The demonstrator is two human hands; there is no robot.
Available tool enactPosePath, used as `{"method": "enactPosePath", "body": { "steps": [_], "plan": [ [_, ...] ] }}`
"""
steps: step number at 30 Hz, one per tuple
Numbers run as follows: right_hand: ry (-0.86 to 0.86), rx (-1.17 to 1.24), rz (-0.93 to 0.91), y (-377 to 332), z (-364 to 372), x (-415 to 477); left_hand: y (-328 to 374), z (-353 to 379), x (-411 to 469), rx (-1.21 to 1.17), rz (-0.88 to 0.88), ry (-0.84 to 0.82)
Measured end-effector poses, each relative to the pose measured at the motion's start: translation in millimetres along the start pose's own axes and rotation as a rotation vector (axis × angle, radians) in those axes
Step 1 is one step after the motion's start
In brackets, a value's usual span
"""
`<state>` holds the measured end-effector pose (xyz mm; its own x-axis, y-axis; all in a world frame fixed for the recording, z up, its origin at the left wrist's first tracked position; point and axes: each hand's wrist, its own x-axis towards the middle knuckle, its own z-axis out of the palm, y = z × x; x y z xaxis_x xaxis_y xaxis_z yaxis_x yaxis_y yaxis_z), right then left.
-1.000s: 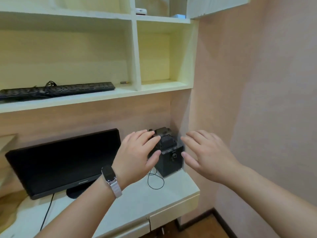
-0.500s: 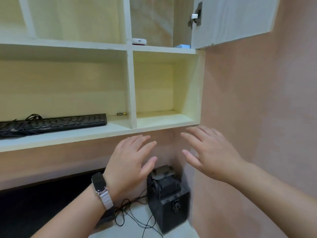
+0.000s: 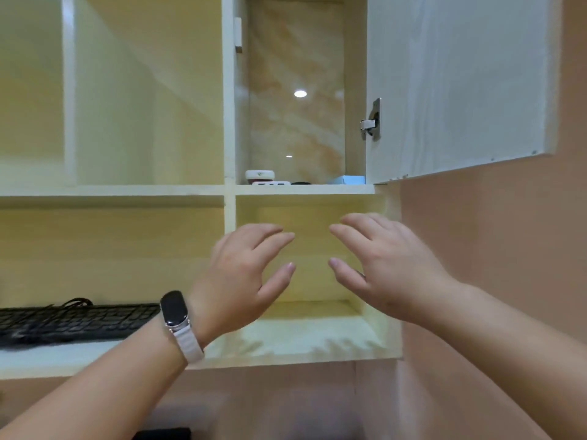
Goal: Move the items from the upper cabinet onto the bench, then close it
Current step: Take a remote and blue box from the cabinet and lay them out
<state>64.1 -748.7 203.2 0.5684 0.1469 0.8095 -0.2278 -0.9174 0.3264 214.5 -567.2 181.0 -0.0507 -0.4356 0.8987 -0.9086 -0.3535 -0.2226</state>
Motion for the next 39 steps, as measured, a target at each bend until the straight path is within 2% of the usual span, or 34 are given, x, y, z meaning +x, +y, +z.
{"method": "enactPosePath", "body": {
  "steps": [4,7,12,15,21,24,27,31,36,39],
  "plan": [
    [0.030,0.014,-0.008,15.0,-2.2,40.3,-17.6,-10.1,52.3,0.074,0.052,0.020],
    [-0.019,-0.027,-0.004,20.3,-5.8,67.9,-37.2,-14.3,91.3,0.210,0.158,-0.007],
    [-0.140,0.003,0.163,30.6,-5.4,99.0,-67.1,-9.1,142.5,0.386,0.239,-0.079],
    [-0.221,-0.012,0.219,32.6,-0.4,107.1,-70.8,-7.9,166.0,0.443,0.184,-0.183],
    [-0.304,-0.069,0.254,31.3,7.2,115.2,-70.3,-5.0,186.5,0.795,0.055,-0.472],
    [-0.247,-0.091,0.227,30.4,8.3,114.0,-62.2,-4.3,189.6,0.879,-0.006,-0.608],
    [-0.115,-0.135,0.149,31.0,9.9,108.5,-52.1,-3.5,195.1,0.863,-0.070,-0.708],
    [0.005,-0.134,0.065,35.2,14.9,103.9,-54.6,-1.9,198.1,0.840,-0.090,-0.679],
    [-0.074,-0.026,0.116,33.5,16.4,107.5,-66.1,-1.5,193.4,0.841,0.010,-0.591],
    [-0.148,-0.054,0.133,32.7,14.3,110.2,-70.2,-2.9,190.7,0.855,0.073,-0.548]
  ]
}}
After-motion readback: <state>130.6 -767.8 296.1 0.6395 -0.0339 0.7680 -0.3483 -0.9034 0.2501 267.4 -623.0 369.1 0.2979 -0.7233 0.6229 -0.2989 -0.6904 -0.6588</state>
